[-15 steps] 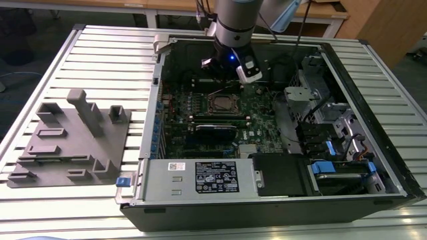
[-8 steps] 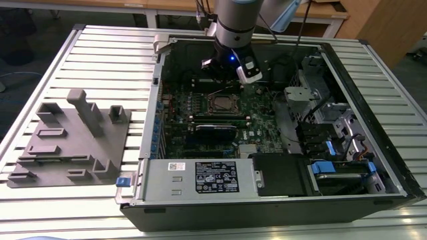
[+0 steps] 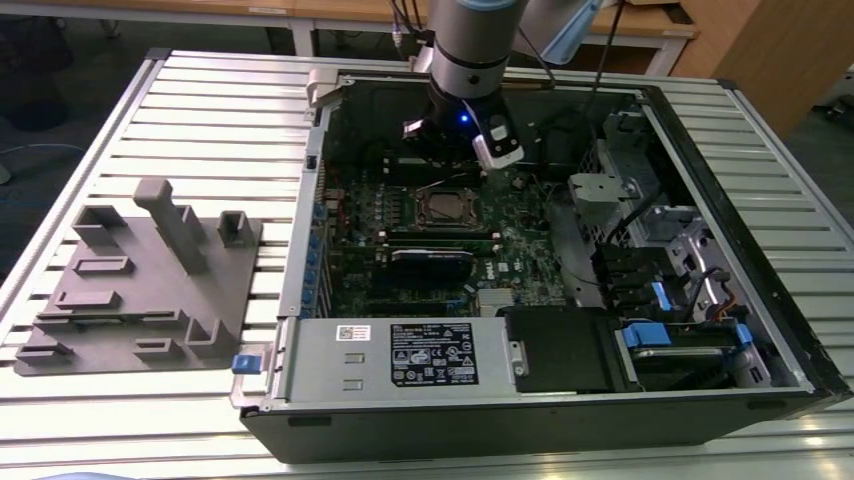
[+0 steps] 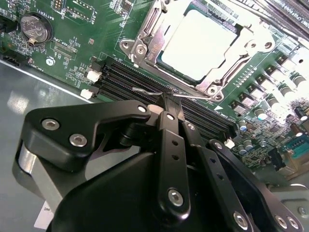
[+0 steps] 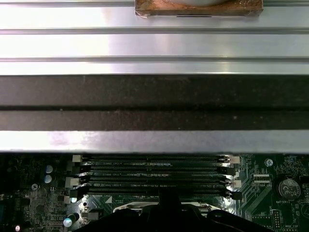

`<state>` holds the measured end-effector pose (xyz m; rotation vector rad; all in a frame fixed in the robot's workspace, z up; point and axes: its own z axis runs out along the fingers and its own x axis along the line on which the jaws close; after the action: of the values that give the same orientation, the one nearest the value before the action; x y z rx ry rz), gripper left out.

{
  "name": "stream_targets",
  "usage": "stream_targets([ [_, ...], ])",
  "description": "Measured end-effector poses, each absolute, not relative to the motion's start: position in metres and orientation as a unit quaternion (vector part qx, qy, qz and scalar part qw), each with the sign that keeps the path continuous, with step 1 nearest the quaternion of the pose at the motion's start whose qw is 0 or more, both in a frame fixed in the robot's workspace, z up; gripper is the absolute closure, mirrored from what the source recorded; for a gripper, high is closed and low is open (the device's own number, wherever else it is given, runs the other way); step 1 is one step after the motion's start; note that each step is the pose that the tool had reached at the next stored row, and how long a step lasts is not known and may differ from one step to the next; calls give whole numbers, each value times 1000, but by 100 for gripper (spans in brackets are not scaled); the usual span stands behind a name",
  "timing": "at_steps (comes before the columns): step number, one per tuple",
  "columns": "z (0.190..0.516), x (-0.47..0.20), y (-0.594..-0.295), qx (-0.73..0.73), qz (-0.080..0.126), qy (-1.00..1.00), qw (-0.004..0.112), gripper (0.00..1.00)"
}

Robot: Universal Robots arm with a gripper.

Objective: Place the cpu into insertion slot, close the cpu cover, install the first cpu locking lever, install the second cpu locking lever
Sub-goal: 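Install the first cpu locking lever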

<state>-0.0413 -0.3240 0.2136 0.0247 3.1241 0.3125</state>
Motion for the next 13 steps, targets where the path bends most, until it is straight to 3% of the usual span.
stream_targets([
  [13,211,-41,-324,8,100,995,1,89],
])
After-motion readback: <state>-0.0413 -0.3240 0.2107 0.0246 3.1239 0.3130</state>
